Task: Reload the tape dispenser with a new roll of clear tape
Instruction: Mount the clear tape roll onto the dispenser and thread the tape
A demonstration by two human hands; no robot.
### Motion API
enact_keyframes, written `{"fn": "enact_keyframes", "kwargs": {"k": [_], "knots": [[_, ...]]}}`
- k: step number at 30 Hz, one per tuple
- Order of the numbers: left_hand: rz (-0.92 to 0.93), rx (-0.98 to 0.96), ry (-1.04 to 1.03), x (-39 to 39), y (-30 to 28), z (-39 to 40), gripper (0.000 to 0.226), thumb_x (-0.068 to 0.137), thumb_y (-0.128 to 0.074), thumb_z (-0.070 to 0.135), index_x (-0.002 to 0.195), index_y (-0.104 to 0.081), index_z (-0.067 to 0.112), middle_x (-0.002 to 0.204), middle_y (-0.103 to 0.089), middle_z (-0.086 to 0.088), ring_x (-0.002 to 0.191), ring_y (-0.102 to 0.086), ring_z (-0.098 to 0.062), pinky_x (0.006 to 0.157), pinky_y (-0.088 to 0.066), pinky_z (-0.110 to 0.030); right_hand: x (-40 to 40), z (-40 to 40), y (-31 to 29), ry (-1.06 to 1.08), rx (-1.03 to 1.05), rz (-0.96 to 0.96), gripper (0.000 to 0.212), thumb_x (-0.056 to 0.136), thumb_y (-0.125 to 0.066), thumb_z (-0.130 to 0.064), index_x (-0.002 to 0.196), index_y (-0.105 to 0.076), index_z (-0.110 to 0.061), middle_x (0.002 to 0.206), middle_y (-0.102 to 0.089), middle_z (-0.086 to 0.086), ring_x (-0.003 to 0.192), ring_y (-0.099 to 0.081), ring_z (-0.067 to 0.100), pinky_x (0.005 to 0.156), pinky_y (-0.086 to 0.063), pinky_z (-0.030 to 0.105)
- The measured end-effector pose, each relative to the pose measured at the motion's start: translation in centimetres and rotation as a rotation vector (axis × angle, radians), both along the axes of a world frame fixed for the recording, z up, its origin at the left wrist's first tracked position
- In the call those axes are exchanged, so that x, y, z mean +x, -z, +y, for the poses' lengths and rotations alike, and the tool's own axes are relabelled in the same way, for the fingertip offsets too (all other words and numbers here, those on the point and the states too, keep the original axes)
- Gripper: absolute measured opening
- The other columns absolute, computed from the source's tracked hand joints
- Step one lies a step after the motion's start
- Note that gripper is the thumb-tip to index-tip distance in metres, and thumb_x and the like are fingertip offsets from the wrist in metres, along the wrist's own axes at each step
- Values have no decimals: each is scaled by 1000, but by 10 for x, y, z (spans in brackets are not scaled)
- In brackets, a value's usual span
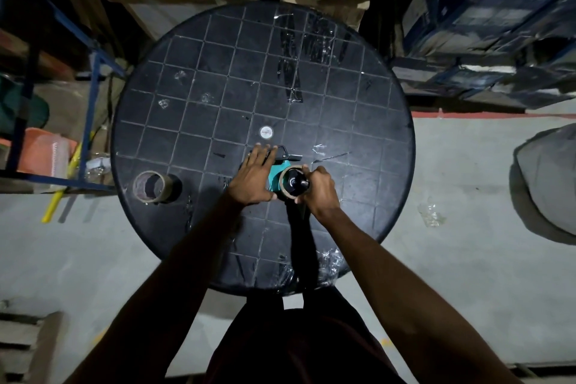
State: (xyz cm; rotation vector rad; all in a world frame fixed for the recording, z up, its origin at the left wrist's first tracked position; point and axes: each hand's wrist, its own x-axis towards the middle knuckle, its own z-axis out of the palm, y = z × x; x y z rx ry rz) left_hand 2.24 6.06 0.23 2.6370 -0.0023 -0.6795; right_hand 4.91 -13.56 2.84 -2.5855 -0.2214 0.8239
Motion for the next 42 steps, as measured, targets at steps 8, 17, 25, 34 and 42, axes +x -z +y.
{"fn": "enact_keyframes", "kwargs": {"k": [8, 17, 25, 34, 42], "knots": [[-4, 44, -40, -11, -10, -4, 122, 61, -89, 33, 156, -16, 13, 138, -42, -16, 123, -51, -34, 103, -50, -42, 6, 4, -11, -240, -33, -3, 111, 70, -90, -13, 159, -25, -27, 140, -50, 16, 121, -58, 37, 100, -54, 47], [77, 102, -72, -25, -8, -8, 161, 41, -100, 37, 157, 12, 34, 144, -27, -18, 119, -52, -41, 97, -52, -56, 3, 19, -10, -297, -91, -2, 104, 73, -87, -8, 158, -32, -28, 142, -37, 16, 127, -51, 42, 107, -49, 51], [32, 8, -267, -10, -8, -10, 139, 62, -87, 5, 155, 9, 43, 139, -34, -21, 115, -57, -43, 84, -59, -54, 17, 29, -10, -201, -50, -27, 104, 73, -88, -11, 159, -31, -25, 139, -40, 16, 128, -53, 40, 111, -47, 48], [30, 62, -248, 27, -1, 8, 149, 55, -95, 7, 158, 9, 32, 166, 6, -18, 125, -57, -42, 89, -59, -47, 63, 54, -11, -225, -27, -36, 104, 63, -94, -11, 153, -43, -15, 142, -45, 10, 132, -51, 34, 112, -41, 37], [-1, 50, -150, 29, 7, 16, 142, 63, -89, 8, 160, 14, 23, 166, 10, -15, 135, -48, -42, 96, -56, -43, 60, 60, -7, -260, -73, -83, 100, 63, -94, -10, 150, -45, -12, 140, -48, 11, 126, -55, 36, 111, -47, 44]]}}
